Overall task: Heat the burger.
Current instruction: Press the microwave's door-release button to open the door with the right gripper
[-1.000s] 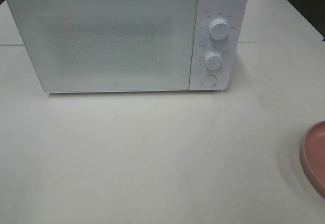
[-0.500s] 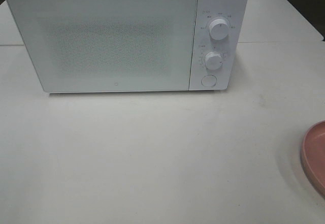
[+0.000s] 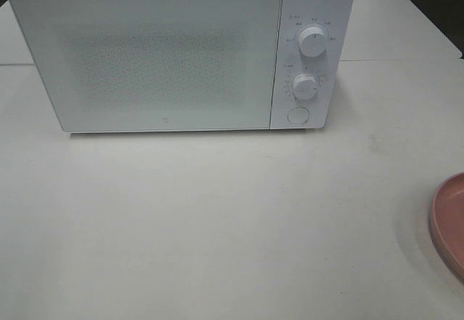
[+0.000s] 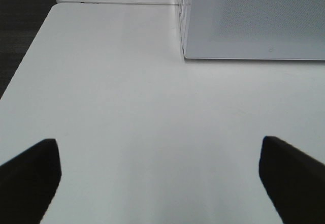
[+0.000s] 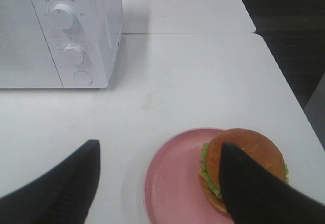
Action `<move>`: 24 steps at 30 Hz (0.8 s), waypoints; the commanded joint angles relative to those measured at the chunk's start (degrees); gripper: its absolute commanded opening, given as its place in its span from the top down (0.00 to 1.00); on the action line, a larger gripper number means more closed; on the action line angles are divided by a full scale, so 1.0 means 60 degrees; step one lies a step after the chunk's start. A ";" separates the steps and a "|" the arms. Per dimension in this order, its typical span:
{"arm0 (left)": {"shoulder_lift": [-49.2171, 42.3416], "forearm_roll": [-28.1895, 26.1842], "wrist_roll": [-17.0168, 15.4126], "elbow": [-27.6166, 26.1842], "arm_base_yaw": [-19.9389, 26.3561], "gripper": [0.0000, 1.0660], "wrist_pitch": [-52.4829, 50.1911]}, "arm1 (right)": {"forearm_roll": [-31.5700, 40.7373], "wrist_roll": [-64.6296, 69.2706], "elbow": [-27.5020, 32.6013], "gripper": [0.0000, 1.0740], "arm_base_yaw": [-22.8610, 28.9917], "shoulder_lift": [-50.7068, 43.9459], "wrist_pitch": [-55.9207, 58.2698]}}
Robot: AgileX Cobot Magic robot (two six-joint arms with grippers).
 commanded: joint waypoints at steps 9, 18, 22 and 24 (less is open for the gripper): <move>-0.0143 -0.0076 -0.0057 -0.0010 0.0038 0.08 -0.0019 | -0.0057 -0.0076 0.0124 0.39 -0.0010 0.1767 -0.1958; -0.0143 -0.0076 -0.0057 -0.0010 0.0038 0.08 -0.0019 | -0.0057 -0.0067 0.0812 0.39 -0.0010 0.3008 -0.4154; -0.0143 -0.0076 -0.0057 -0.0010 0.0038 0.08 -0.0019 | -0.0057 -0.0038 0.1060 0.39 -0.0010 0.3447 -0.4947; -0.0143 -0.0076 -0.0057 -0.0010 0.0038 0.08 -0.0019 | -0.0057 -0.0038 0.1241 0.39 -0.0010 0.3896 -0.5720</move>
